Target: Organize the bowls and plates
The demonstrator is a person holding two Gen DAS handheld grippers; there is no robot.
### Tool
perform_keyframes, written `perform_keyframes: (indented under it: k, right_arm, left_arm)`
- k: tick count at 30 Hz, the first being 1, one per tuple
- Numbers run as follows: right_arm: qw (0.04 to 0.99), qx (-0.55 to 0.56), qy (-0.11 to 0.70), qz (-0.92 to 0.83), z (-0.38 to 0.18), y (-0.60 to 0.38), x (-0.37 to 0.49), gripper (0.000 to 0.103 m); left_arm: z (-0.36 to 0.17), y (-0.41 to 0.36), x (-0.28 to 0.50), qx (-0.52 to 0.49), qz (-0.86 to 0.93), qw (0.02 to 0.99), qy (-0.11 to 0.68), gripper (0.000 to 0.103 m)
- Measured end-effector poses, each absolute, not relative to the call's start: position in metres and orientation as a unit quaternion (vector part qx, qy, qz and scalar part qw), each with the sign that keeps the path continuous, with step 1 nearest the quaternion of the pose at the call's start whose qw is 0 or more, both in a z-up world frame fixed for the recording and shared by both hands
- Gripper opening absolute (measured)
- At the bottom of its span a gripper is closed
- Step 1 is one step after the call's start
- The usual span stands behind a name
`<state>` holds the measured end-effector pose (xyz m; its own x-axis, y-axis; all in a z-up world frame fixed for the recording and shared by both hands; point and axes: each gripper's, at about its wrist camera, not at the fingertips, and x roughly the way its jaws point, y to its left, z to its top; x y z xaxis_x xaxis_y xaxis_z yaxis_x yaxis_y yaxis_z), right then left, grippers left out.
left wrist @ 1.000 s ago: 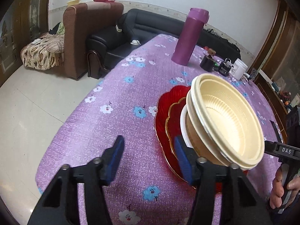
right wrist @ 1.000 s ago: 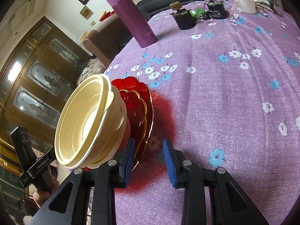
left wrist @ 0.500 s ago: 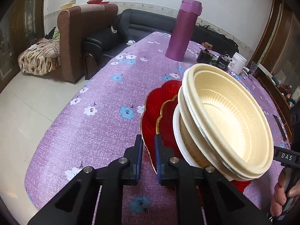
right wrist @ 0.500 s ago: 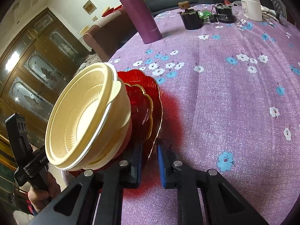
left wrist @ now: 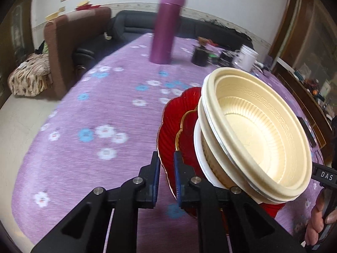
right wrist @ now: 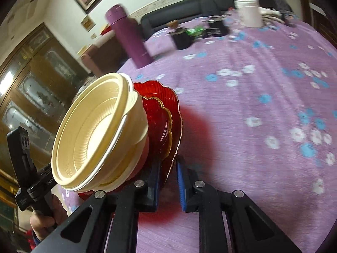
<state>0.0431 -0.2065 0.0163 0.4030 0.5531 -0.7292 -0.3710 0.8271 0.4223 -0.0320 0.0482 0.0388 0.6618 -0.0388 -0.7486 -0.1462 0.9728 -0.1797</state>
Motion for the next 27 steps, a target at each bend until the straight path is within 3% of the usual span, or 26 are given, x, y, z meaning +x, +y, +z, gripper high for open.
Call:
perform_keyframes:
  k: [9,13,27]
  right_arm:
    - [0.855,0.137,0.453,0.213,0.02,-0.288,0.041,0.016]
    - [0.864,0.152,0.443,0.182,0.02,-0.317,0.043,0.016]
    - [0.886,0.148,0.414,0.149,0.001,-0.334,0.05,0.016]
  left_arm:
    - [0.037,-0.031,0.002,-0.078,-0.025,0.902,0.423,0.011]
    - [0.035,-0.061,0.015,-0.061,-0.037,0.903,0.424,0.016]
    - [0.023,-0.092,0.024,-0.035,-0.019,0.916,0.398,0.018]
